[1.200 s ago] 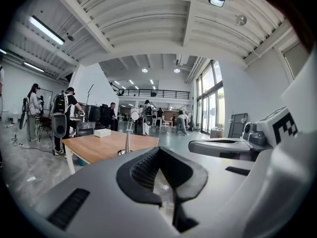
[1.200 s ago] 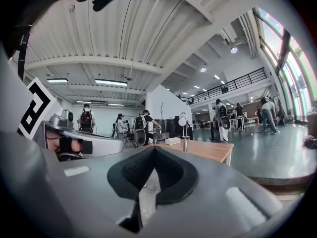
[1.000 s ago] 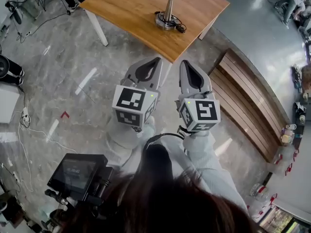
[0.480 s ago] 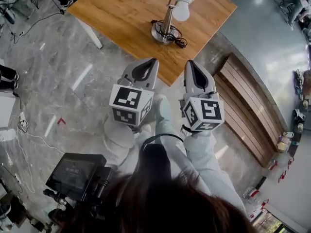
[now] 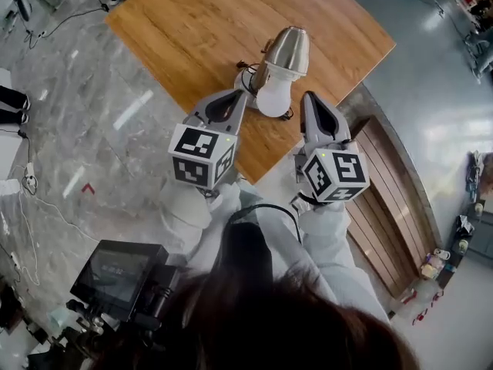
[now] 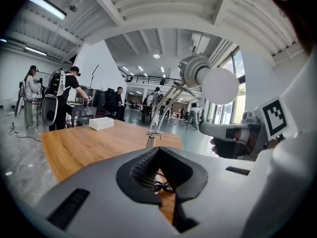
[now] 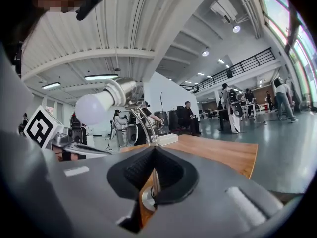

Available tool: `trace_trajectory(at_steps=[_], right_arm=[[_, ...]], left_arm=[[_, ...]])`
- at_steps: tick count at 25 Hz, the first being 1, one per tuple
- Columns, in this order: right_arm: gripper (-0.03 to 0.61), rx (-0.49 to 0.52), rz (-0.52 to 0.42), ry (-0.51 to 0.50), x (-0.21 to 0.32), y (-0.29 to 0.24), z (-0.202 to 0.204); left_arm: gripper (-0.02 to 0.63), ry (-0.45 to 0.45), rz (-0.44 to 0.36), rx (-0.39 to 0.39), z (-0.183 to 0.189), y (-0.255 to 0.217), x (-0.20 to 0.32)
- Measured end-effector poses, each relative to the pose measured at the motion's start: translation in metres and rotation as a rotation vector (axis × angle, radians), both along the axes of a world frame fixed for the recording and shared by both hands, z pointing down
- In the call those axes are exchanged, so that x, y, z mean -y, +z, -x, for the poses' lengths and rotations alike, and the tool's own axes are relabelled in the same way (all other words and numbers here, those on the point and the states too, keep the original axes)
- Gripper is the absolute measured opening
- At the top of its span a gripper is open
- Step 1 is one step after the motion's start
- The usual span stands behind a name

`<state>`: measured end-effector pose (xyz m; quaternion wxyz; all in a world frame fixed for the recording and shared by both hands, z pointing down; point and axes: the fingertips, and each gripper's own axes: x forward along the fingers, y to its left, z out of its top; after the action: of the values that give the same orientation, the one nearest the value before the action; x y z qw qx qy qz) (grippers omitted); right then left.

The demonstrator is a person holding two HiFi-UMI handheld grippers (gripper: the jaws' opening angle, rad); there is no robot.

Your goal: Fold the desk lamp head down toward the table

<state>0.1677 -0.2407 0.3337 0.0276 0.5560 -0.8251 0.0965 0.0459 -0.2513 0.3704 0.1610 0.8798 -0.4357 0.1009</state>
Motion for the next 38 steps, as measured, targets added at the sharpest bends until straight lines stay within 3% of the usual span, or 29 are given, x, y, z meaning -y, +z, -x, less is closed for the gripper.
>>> trace_trajectory(at_steps=[8,10,13,19,21,23,31,38], right_arm=[[0.002,-0.01,-0.036,-0.187,0.054,-0.002,0.013],[0.003,0.103,0.041,-0.224,0.07,0.006,0.014],[0.02,0.339,0.234,-0.324,0.095,0.018,0.022],[0.101,0.591,0.532,-0.55,0.114,0.012,0.03],[0.151,0.711,0.633,-0.617,0.123,0.014,0.034],[0.153,0.811,0.708,-0.666,0.128,0.009,0.037],[0.156,1.002,1.011,-0.799,0.109,-0.003,0.044],[0.166,1.172,1.168,-0.86,0.099,-0.012,0.048]], left_arm=[[0.003,0.097,0.082,-0.008,-0.011,0.031,0.044],[0.003,0.126,0.088,-0.025,-0.012,0.039,0.059],[0.005,0.174,0.095,-0.042,-0.012,0.052,0.086],[0.133,0.291,0.105,0.003,-0.026,0.068,0.103],[0.142,0.32,0.111,0.008,-0.029,0.076,0.112],[0.149,0.347,0.11,0.01,-0.034,0.079,0.118],[0.16,0.454,0.059,0.068,-0.053,0.071,0.116],[0.16,0.525,0.036,0.113,-0.066,0.072,0.112]])
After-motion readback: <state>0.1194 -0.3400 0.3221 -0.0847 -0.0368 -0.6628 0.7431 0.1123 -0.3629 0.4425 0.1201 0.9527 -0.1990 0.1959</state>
